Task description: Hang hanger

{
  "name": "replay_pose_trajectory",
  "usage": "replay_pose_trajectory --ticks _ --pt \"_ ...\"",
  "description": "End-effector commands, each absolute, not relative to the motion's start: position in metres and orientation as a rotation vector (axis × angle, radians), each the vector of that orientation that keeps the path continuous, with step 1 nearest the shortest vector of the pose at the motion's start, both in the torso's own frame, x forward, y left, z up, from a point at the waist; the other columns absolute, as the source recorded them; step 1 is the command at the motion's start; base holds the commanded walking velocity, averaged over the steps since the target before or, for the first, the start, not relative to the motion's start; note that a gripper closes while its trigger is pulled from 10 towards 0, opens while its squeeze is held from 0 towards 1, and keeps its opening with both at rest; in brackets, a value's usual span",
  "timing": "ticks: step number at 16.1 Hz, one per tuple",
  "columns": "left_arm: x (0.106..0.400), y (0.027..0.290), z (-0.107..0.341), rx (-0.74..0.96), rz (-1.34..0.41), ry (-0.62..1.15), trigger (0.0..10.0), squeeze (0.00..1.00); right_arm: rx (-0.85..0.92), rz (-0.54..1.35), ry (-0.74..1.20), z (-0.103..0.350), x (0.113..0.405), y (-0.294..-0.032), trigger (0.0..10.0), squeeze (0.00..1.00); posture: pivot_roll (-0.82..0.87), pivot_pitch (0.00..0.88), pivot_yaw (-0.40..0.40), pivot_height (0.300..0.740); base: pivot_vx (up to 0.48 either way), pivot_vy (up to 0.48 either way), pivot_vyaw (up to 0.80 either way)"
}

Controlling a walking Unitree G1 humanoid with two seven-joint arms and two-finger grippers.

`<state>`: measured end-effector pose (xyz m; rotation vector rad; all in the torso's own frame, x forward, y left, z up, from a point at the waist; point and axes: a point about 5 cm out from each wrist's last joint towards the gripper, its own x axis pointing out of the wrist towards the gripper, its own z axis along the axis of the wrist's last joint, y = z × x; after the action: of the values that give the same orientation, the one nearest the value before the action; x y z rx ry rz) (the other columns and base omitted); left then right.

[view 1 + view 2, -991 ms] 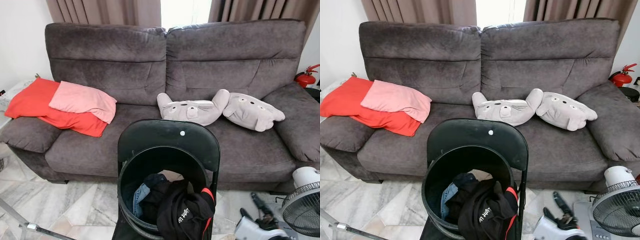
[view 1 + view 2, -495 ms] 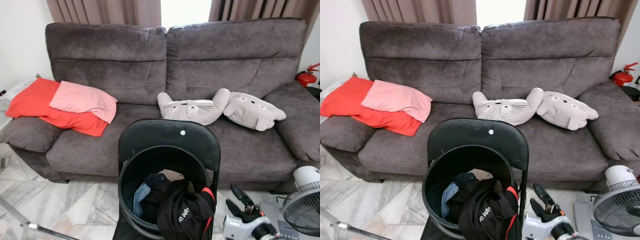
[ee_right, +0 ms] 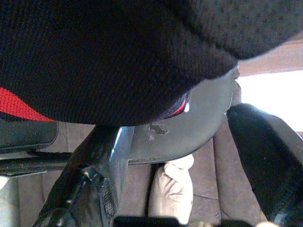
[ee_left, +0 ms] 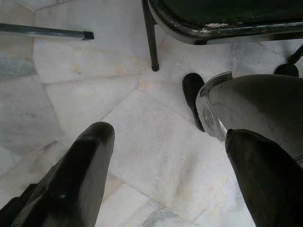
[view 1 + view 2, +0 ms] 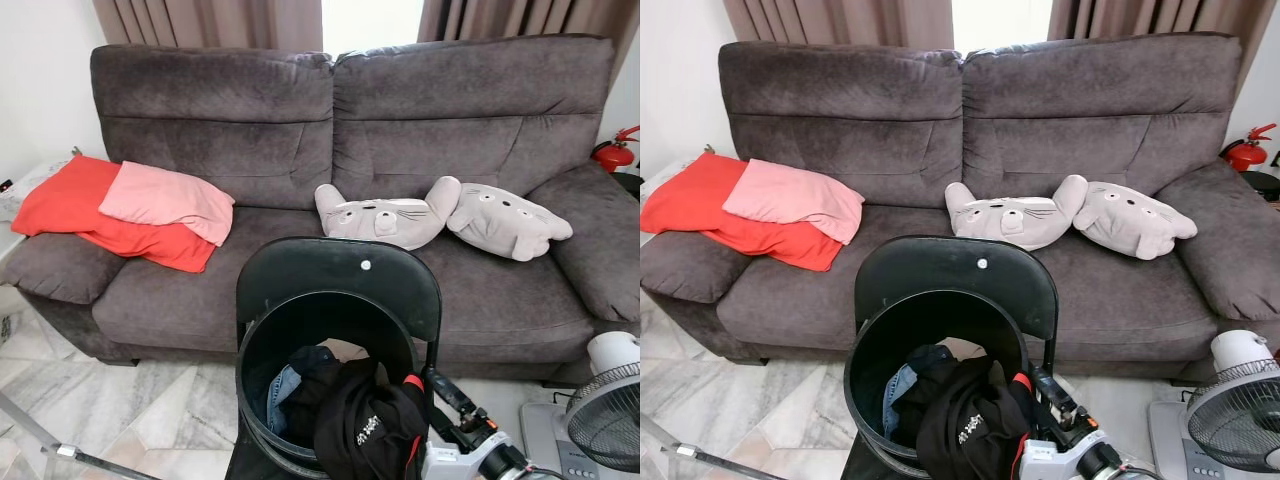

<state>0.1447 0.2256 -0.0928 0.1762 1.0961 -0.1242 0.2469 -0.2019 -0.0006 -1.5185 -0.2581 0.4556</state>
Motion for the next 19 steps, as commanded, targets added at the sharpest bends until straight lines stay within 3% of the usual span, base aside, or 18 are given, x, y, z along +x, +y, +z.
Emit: replay_pose_trajectory --ticks 1,5,12,17,19 --pt "0.142 0.23 -0.093 0.178 -0.111 1.099 10.0 0.0 -1.507 0.474 -0.297 0.001 0.247 -0.197 10.0 0.0 0.05 0.017 0.069 0.74 0.0 0.0 0.0" --pt "0.142 0.229 -0.093 0.177 -0.115 1.098 10.0 0.0 -1.445 0.439 -0.363 0.006 0.236 -0.197 10.0 0.0 0.04 0.019 0.062 0.74 0.0 0.0 0.0" --pt "0.143 0.227 -0.093 0.177 -0.136 1.104 10.0 0.0 -1.362 0.366 -0.375 0.021 0.185 -0.206 10.0 0.0 0.0 0.018 0.061 0.74 0.0 0.0 0.0" --pt "0.145 0.227 -0.092 0.182 -0.139 1.099 10.0 0.0 -1.32 0.371 -0.379 0.037 0.192 -0.199 10.0 0.0 0.0 0.007 0.06 0.74 0.0 0.0 0.0" --pt "0.145 0.227 -0.092 0.179 -0.139 1.098 10.0 0.0 -1.289 0.387 -0.242 0.025 0.198 -0.204 10.0 0.0 0.0 0.005 0.059 0.74 0.0 0.0 0.0"
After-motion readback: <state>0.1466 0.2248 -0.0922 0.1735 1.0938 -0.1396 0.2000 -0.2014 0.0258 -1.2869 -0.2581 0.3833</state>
